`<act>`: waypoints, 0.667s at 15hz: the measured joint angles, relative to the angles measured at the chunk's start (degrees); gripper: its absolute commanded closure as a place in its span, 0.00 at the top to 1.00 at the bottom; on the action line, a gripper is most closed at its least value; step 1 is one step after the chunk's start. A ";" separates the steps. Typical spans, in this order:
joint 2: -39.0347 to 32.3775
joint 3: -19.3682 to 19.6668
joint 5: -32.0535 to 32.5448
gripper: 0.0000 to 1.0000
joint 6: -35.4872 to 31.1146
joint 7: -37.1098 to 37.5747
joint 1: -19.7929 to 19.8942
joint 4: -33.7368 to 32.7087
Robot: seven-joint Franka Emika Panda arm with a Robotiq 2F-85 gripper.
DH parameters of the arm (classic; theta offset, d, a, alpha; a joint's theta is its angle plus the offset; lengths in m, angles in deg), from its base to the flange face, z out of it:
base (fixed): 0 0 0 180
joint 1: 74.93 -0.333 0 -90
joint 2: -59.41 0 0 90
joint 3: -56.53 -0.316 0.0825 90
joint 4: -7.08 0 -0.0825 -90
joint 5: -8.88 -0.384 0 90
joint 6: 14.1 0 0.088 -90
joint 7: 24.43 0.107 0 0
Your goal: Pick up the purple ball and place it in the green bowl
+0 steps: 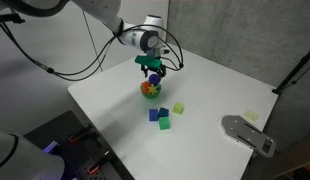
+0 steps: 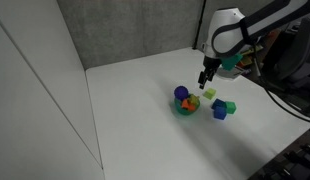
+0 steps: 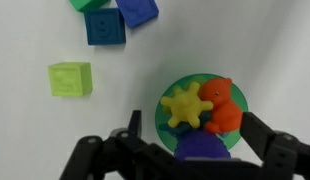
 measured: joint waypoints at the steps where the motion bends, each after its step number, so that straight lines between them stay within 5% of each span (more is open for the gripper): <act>1: 1.53 0.01 -0.34 1.00 1.33 0.05 0.50 1.01; 10: 16.39 1.48 -2.09 1.00 14.85 5.01 2.30 10.98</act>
